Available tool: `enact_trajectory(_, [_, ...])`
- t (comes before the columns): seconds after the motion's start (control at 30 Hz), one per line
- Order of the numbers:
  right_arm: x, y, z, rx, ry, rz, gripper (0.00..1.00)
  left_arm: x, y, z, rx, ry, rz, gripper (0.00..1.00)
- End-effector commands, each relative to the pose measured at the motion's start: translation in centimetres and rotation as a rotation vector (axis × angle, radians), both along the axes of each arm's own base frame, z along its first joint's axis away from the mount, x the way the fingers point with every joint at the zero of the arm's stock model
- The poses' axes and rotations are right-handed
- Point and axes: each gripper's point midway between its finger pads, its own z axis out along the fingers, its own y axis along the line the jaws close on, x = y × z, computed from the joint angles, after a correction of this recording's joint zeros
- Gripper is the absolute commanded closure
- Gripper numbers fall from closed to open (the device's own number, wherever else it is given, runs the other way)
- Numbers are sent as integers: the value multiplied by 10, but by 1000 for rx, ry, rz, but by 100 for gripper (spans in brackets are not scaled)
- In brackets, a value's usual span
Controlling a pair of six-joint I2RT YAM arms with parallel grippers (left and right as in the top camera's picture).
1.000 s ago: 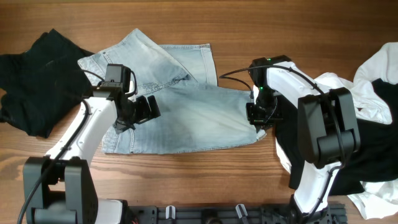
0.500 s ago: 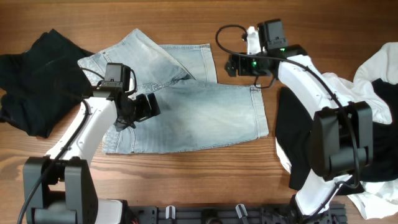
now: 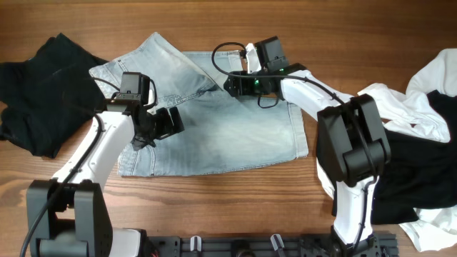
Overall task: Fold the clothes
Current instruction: 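Pull the shorts flat with the right gripper at the leg hems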
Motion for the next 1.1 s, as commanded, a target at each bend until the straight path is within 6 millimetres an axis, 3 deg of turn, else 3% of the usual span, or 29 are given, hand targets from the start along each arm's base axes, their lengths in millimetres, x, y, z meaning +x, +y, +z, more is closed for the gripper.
enact_trajectory(0.0, [-22, 9, -44, -20, 116, 1, 35, -3, 0, -5, 12, 14, -12, 0])
enact_trajectory(0.1, [-15, 6, -44, -25, 110, -56, 67, -3, 0, -5, 12, 15, -12, 0])
enact_trajectory(0.17, [-10, -2, -47, -60, 106, -110, 96, -3, 0, -5, 12, 15, -11, 0])
enact_trajectory(0.27, [1, -14, -46, -96, 73, -148, 96, -3, 0, -5, 12, 15, -11, 0])
enact_trajectory(0.37, [30, -60, -28, -172, 28, -274, 96, -2, 0, -5, 11, 12, -11, 0])
enact_trajectory(0.53, [87, -187, 30, -274, -59, -559, 96, 1, 0, -4, 10, -1, -11, 0])
enact_trajectory(0.57, [92, -213, 38, -274, -53, -611, 94, 2, 0, -4, 10, -4, -11, 0])
enact_trajectory(0.6, [96, -232, 43, -228, -45, -627, 37, 3, 0, -4, 10, -9, -11, 0])
enact_trajectory(0.63, [93, -239, 43, -193, -32, -597, 24, 4, 0, -4, 9, -14, -11, 0])
enact_trajectory(0.77, [57, -259, 26, -224, 129, -585, 15, 5, 0, -3, 9, -20, -11, 0])
enact_trajectory(0.83, [30, -272, 29, -295, 216, -606, 9, 2, 0, -4, 11, -8, -15, 0])
enact_trajectory(0.93, [-6, -276, 59, -347, 289, -624, 5, -10, 14, -8, 54, 50, 23, 0])
enact_trajectory(1.07, [-45, -273, 89, -323, 393, -723, 1, -17, 33, -9, 37, 110, 198, 0])
